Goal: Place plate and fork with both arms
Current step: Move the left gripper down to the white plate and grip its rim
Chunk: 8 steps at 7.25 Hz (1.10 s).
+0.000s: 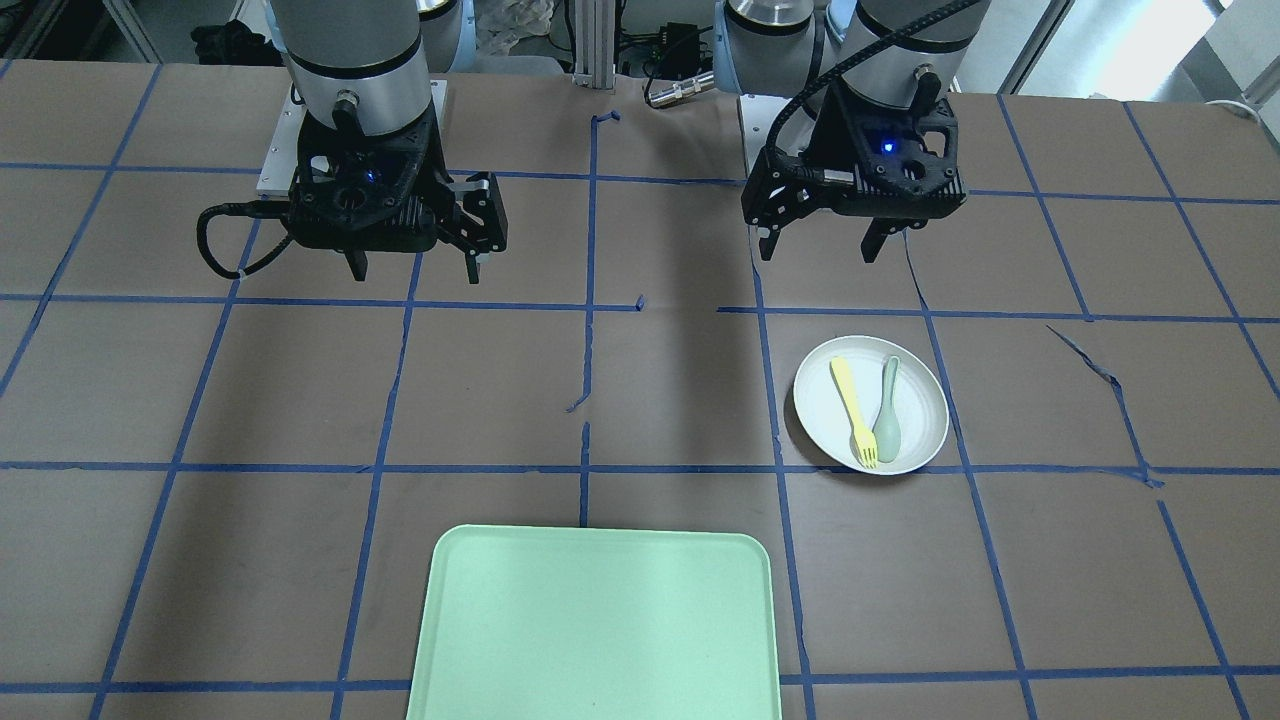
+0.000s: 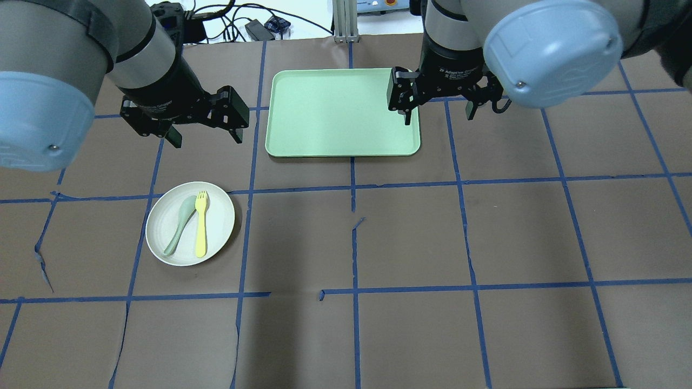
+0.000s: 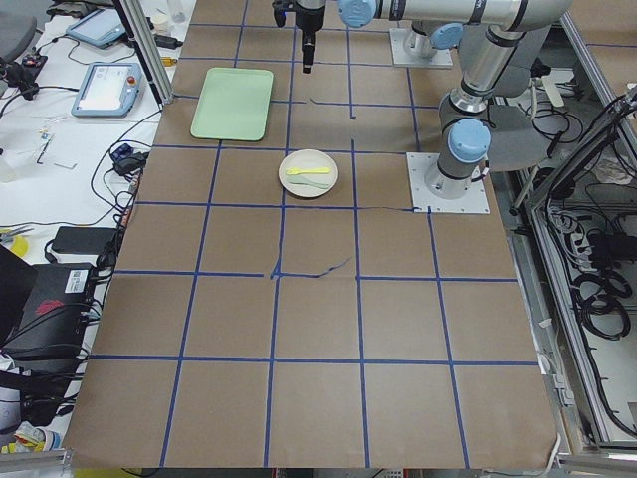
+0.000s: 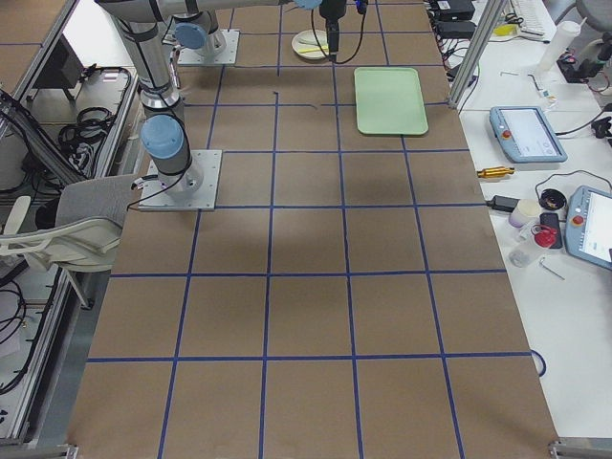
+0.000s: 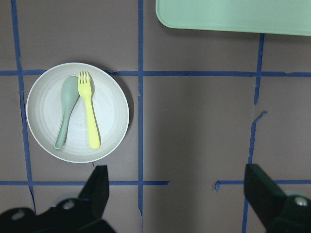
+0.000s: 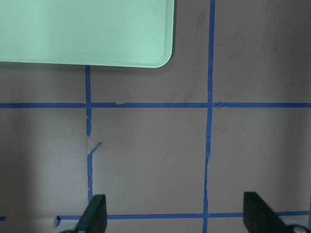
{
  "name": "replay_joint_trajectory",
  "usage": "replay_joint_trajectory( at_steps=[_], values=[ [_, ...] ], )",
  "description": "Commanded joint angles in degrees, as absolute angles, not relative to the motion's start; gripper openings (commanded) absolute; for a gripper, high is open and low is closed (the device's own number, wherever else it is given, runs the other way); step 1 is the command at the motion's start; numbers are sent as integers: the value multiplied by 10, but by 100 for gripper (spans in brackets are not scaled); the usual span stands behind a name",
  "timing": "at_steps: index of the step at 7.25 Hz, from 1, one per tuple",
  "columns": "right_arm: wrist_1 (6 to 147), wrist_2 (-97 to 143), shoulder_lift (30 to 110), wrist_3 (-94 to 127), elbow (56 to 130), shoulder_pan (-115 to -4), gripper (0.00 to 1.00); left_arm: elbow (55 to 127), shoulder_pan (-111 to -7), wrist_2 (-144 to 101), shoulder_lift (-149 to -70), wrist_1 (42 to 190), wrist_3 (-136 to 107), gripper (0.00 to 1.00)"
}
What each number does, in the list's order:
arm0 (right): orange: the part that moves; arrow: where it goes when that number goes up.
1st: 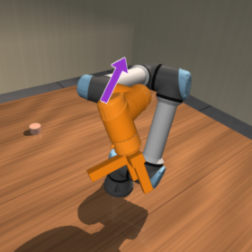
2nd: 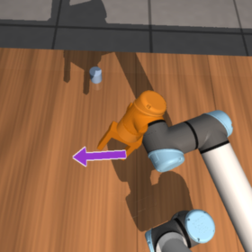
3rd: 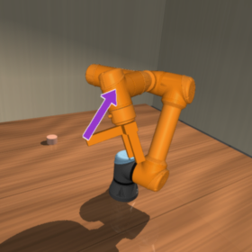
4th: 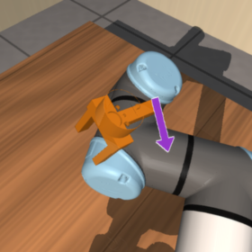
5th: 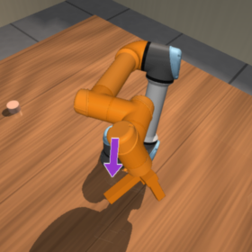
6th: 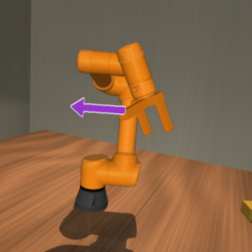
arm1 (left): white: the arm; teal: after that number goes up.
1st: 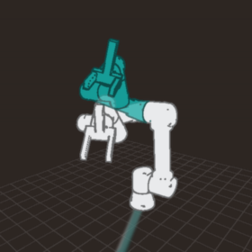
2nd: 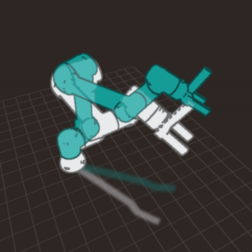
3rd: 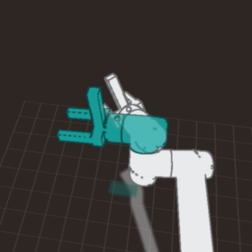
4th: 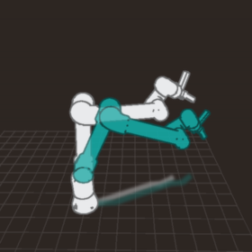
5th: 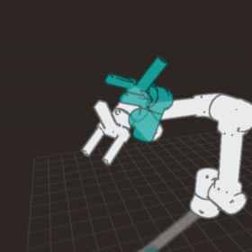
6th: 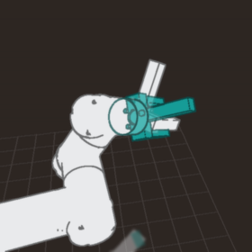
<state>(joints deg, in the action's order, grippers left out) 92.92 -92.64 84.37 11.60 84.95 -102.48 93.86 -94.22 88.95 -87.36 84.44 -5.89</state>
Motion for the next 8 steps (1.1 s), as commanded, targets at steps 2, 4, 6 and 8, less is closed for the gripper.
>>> replay_joint_trajectory(
  at_steps=[2,4,6,8],
  values=[
    [929,-927,844,116,852,-1025,100,942,-942,889,-876,844,-55,100],
    [930,-927,844,116,853,-1025,100,976,-926,889,-871,826,-41,100],
    [930,-927,844,116,854,-1025,100,1037,-824,892,-871,780,69,100],
    [929,-927,844,117,856,-1025,100,1120,-729,888,-881,690,154,100]
  ],
)
